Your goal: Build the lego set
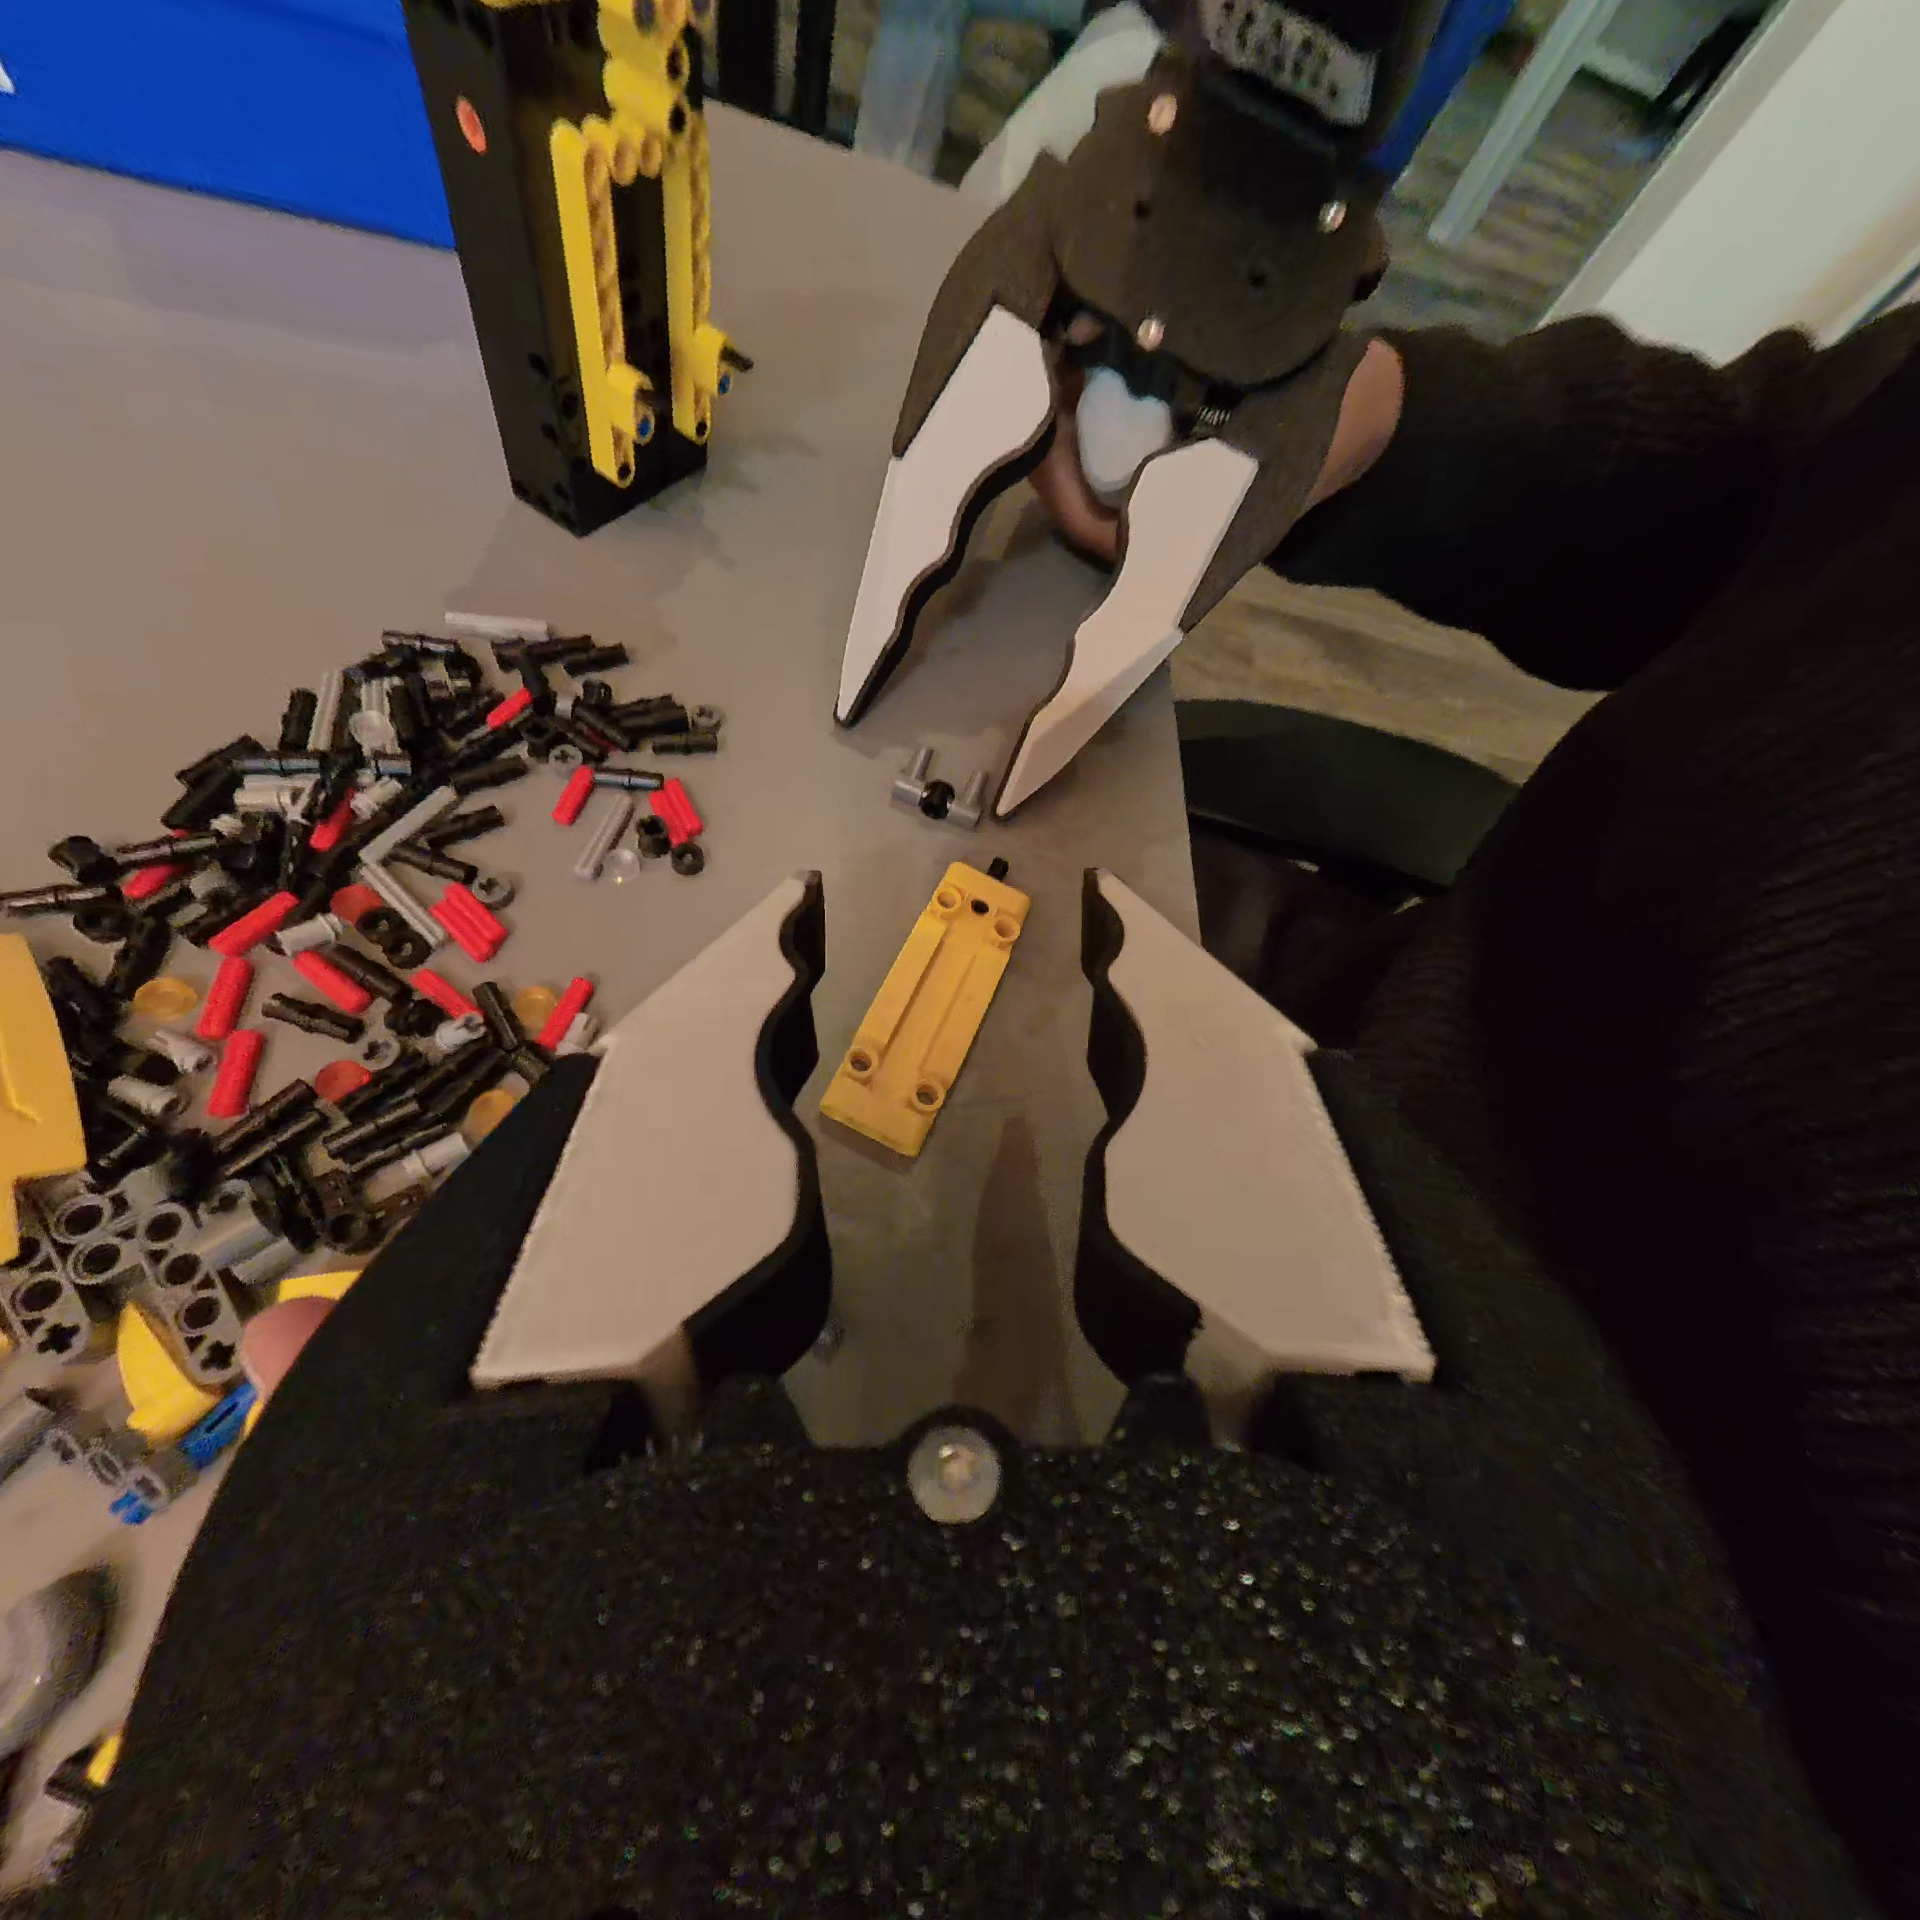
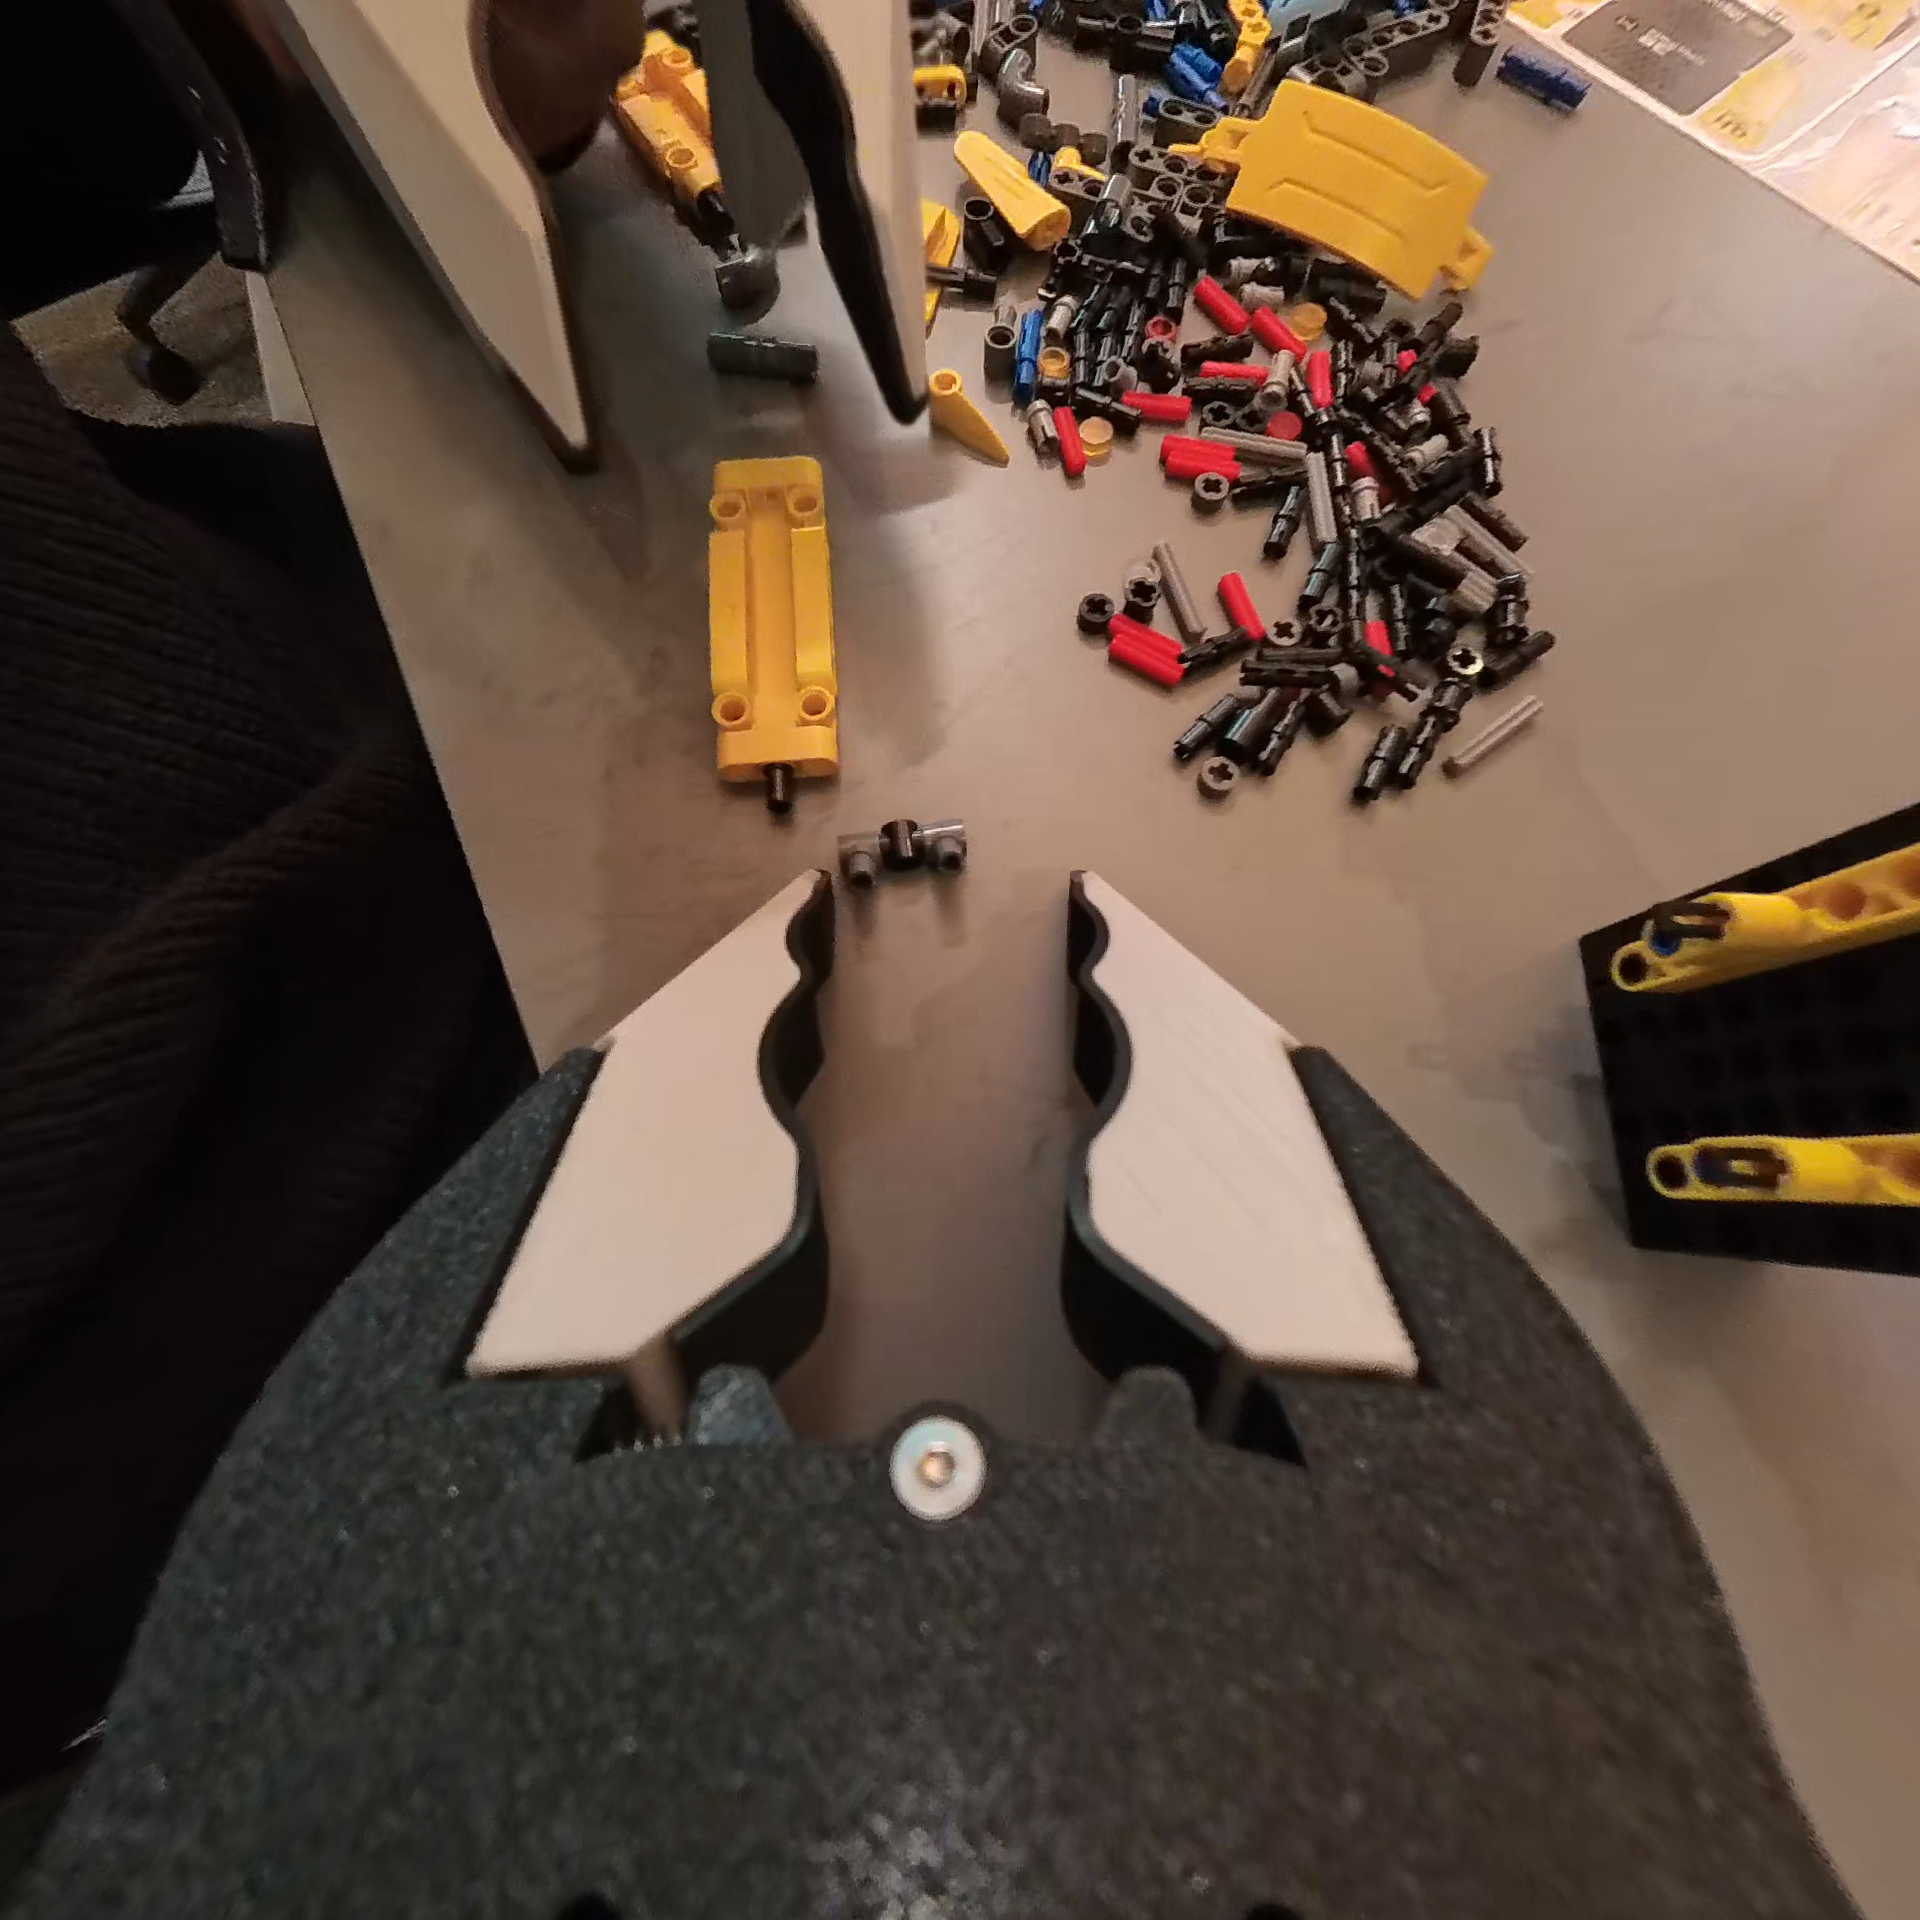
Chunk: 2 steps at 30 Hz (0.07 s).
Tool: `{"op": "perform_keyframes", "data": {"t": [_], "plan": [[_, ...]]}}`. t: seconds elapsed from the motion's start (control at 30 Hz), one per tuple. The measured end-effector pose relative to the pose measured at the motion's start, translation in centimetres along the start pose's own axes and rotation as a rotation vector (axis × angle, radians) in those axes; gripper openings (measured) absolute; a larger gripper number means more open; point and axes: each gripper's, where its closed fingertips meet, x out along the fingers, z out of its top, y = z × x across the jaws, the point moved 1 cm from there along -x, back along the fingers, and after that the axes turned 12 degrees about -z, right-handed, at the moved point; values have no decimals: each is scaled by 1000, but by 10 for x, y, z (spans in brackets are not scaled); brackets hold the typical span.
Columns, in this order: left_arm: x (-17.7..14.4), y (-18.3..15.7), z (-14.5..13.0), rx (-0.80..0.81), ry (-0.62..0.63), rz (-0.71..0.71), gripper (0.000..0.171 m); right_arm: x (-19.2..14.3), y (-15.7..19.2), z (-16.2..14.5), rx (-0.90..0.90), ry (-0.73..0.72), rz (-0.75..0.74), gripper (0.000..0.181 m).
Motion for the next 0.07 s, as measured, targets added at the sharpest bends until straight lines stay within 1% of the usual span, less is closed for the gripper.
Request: {"op": "perform_keyframes", "data": {"t": [0.07], "plan": [[-4,-1,4,-4,-46,-30,49,0,0,0,2,0,1,45]]}}
